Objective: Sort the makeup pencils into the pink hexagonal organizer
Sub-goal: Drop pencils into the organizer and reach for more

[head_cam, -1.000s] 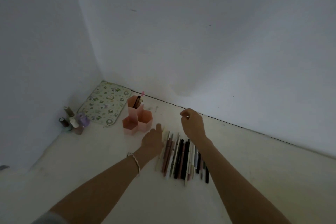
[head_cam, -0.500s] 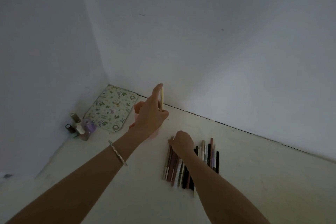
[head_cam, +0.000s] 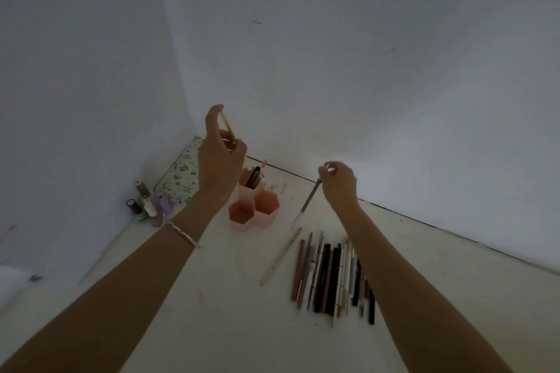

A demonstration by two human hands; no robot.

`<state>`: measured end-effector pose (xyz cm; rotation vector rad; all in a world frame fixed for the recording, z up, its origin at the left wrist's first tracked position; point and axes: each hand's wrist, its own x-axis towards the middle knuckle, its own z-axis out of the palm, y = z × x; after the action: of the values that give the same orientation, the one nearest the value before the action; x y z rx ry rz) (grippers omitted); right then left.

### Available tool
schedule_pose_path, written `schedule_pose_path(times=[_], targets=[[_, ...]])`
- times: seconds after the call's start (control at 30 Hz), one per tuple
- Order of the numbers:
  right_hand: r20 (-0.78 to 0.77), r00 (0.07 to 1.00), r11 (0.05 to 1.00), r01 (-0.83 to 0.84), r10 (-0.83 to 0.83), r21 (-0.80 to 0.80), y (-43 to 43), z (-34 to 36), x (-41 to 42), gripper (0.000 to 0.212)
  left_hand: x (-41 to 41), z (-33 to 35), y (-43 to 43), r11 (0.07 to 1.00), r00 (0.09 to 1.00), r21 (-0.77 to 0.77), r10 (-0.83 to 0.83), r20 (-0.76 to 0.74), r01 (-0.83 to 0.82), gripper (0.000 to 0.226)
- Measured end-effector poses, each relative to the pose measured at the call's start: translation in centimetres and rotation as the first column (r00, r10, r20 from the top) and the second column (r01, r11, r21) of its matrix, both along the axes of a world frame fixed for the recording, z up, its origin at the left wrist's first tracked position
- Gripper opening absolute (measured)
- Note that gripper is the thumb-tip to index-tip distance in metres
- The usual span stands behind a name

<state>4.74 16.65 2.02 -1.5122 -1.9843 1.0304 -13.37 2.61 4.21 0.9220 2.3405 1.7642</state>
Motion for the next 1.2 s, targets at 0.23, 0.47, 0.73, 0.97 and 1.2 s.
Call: schedule_pose_path(times=[0.23, 0.47, 0.73, 0.97, 1.2], targets=[[-0.46, 0.887, 0.974, 0.063, 0.044, 0.216, -2.1, 4.5, -2.7, 0.013, 0.4, -3.8, -1.5, 0.945, 0.975, -0.316, -0.141, -0.174, 0.08, 0.047], [-0.398, 0.887, 0.939, -0.101, 0.234, 0.328, -5.1, 2.6, -6.1, 0.01, -1.3, -1.6, -3.0, 0.973, 0.993, -0.218, 0.051, -0.104, -0.073, 0.05], [-0.155, 0.957, 0.913, -0.173, 0.244, 0.37, -5.5, -0.1, -3.5, 0.022, 5.4, -0.5, -2.0, 0.937, 0.96, -0.272, -0.257, -0.113, 0.219, 0.029], [-0.06, 0.985, 0.972, -0.146, 0.159, 0.186, -3.3, -1.3, 3.1, 0.017, 13.2, -6.8, -1.4, 0.606, 0.84, -0.715, -0.54, -0.048, 0.348, 0.029], [0.149, 0.954, 0.962, -0.269, 0.258, 0.055, -3.5, -3.2, 6.0, 0.019, 15.1, -8.6, -2.0, 0.457, 0.889, -0.844, -0.456, 0.047, 0.28, 0.049]])
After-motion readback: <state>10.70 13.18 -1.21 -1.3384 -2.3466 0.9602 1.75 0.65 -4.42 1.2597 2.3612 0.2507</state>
